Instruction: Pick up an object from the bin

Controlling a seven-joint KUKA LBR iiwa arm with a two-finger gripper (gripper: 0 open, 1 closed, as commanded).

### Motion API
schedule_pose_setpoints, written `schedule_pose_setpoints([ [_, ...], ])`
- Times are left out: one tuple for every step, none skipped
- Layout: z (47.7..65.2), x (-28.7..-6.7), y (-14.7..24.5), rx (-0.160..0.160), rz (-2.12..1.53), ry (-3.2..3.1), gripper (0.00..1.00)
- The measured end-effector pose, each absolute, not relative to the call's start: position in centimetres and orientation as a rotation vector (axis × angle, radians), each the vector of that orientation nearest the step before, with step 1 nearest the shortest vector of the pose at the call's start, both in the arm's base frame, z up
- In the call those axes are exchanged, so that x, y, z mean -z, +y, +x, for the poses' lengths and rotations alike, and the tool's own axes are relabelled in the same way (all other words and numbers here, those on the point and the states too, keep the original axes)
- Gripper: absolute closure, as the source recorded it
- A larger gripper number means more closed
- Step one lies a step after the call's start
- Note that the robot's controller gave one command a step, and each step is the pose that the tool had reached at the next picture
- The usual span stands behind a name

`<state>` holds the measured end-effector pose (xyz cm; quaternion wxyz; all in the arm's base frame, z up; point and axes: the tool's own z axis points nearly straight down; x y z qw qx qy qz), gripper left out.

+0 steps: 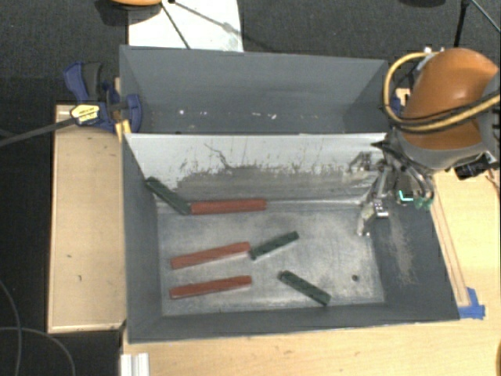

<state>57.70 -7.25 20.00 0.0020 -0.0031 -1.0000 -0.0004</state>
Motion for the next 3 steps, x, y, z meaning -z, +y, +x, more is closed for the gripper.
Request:
schedule_pose_setpoints([
  [57.9, -20.4, -7.2, 0.0, -0.007, -3.145, 0.0],
  [54.9, -13.9, -3.1, -0.001, 0.042, -3.148, 0.0],
  [52.2, -14.2, 2.6, 0.001, 0.184, -3.129, 0.0],
])
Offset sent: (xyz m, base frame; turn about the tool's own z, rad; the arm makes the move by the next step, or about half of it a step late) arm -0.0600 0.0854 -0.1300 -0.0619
